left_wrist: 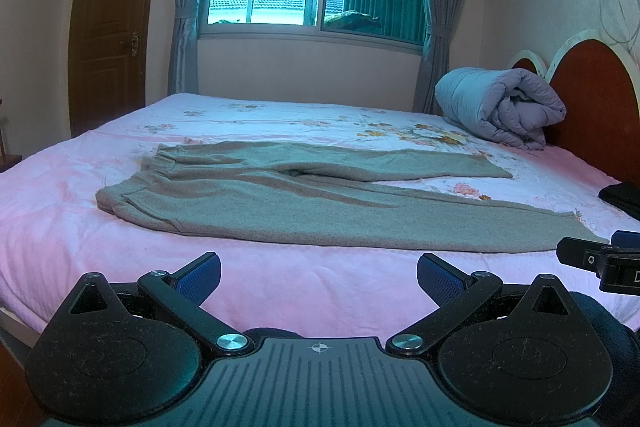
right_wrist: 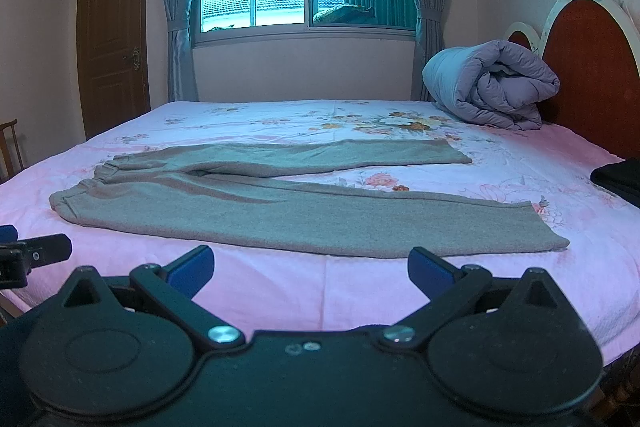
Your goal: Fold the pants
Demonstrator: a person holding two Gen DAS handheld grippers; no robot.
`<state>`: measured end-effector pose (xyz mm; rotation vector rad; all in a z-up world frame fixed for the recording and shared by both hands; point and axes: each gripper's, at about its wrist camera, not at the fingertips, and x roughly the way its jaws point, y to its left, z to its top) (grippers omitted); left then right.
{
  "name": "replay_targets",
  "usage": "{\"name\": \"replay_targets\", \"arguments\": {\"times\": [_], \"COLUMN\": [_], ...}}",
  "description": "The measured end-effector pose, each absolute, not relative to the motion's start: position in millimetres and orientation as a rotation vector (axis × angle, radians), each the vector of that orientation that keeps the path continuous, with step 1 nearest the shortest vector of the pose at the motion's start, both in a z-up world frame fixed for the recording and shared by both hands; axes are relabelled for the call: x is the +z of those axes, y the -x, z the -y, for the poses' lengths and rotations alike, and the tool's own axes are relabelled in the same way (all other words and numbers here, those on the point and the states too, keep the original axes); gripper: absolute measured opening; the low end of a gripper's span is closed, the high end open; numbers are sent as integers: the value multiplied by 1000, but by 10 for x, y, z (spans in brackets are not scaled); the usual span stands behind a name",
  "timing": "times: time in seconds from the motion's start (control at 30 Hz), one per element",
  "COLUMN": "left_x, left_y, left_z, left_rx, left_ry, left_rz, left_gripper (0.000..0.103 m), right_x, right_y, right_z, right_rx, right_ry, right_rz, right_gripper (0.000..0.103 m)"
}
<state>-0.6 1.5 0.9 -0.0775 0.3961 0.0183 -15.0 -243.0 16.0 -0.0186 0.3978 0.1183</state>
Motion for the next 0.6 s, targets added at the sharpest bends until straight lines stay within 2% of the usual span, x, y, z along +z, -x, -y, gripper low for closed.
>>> {"name": "replay_targets", "arguments": {"times": [0.6], "left_x": [-8], "left_y": [-29], "left_z": [-37], "left_rx": [23], "left_ry": [87], "left_rz": [-401], "left_gripper": [103], "right_x": [182], "right_y": [158], "right_z": [2464], "right_rx": [117], "right_ry": [4], "right_rz": [-407], "right_gripper": [97]}}
